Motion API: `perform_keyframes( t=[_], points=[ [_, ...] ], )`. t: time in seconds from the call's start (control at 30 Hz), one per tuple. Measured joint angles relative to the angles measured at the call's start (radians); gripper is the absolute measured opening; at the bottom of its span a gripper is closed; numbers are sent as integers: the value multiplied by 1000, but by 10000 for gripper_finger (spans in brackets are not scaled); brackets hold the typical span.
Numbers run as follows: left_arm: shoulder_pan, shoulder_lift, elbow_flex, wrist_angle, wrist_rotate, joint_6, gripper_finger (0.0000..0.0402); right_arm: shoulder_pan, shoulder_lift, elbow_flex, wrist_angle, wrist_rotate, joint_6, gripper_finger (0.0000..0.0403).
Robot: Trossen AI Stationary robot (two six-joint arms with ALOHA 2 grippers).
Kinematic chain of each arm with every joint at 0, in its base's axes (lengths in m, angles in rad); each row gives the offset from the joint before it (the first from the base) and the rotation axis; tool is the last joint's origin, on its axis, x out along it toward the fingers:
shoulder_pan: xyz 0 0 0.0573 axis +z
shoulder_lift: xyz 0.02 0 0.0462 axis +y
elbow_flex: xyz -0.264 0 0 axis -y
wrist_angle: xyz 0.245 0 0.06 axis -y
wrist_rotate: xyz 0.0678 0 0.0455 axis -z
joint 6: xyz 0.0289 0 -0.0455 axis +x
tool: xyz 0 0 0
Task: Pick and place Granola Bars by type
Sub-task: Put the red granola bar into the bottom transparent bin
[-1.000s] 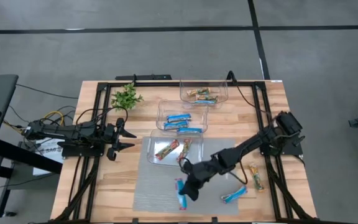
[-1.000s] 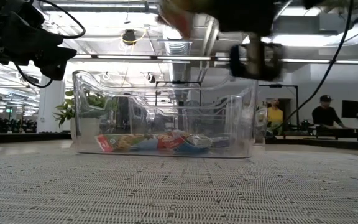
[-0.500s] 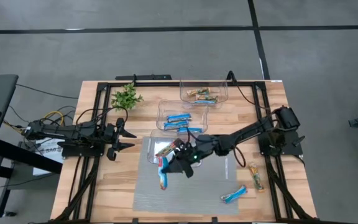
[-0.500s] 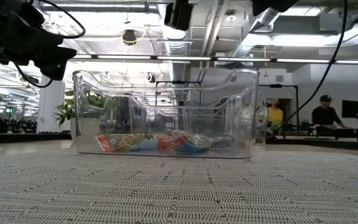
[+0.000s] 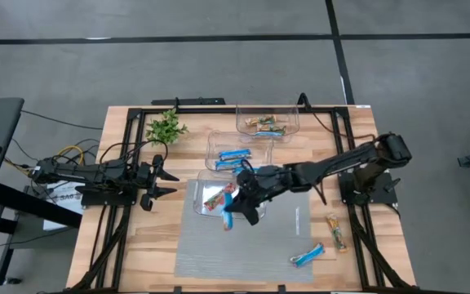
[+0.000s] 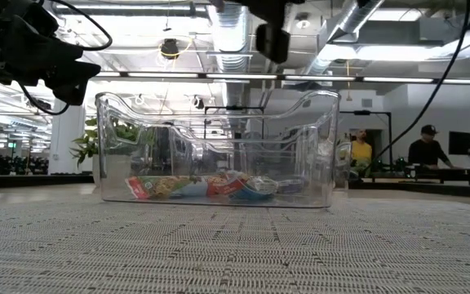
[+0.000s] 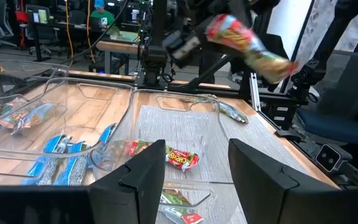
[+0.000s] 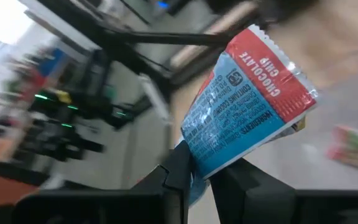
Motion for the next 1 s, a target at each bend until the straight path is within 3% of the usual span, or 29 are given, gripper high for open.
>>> perform_keyframes(
  t=[0.33, 0.67, 0.8, 1.0],
  points=[
    [0, 0, 0, 0, 0, -1, 168, -40, -108, 0, -380, 218, -162, 43],
    [0, 0, 0, 0, 0, 0, 168, -48, -105, 0, -426, 219, -194, 46],
    [0, 0, 0, 0, 0, -3, 168, -51, -105, 0, -447, 215, -194, 72],
    [0, 0, 0, 0, 0, -1, 168, -61, -104, 0, -479, 214, -164, 151]
  ],
)
